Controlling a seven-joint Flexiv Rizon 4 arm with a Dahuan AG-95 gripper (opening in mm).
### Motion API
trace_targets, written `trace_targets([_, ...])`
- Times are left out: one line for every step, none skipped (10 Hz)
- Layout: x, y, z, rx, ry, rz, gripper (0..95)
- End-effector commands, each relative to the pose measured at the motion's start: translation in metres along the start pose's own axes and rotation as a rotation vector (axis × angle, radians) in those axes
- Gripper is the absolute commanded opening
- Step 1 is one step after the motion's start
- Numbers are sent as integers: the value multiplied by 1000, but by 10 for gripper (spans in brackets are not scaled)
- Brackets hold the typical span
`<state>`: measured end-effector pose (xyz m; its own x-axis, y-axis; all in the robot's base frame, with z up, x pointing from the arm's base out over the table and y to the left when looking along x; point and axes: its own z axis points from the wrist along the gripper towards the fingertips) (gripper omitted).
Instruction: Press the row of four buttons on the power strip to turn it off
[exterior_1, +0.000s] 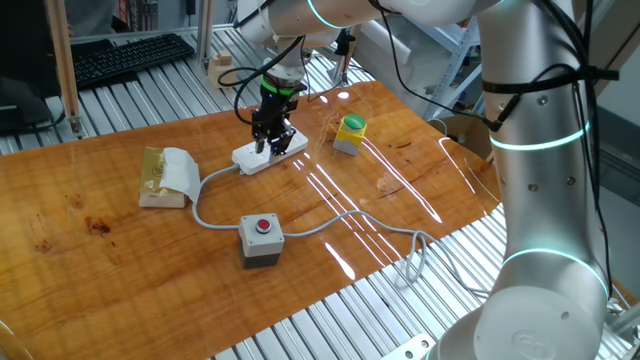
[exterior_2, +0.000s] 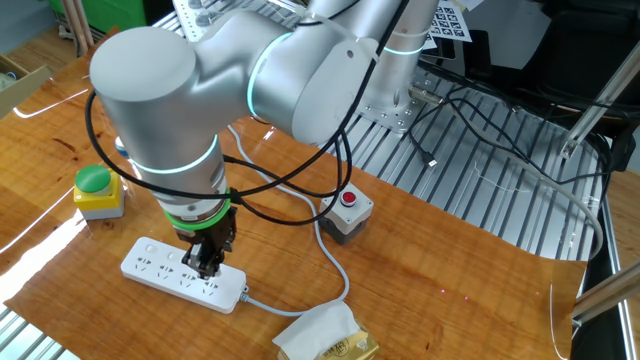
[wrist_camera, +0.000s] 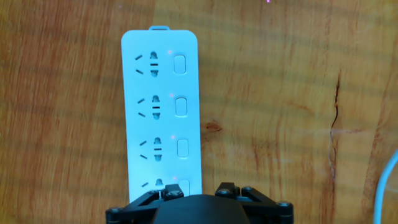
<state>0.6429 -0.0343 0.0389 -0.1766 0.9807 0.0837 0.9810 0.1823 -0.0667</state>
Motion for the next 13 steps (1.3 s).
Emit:
trace_targets([1,-4,-2,-2,-3,-9,380])
trace_targets([2,-7,-3,-3,0,-14,380])
trace_targets([3,-10,-4,-4,0,-20,380])
trace_targets([4,-12,-4,-4,-2,-23,380])
trace_targets([4,-12,-4,-6,-2,-25,380])
trace_targets([4,-13,-4,-8,-1,-24,380])
trace_targets([4,-13,-4,-11,0,-27,380])
trace_targets([4,-14,-3,-17,-1,-37,380])
trace_targets([5,-16,-2,-23,-5,-51,380])
trace_targets([4,-16,-2,-30,-5,-64,380])
trace_targets([4,-16,-1,-31,2,-70,380])
trace_targets([5,-17,-1,-28,10,-61,380])
trace_targets([5,-18,0,-29,13,-59,380])
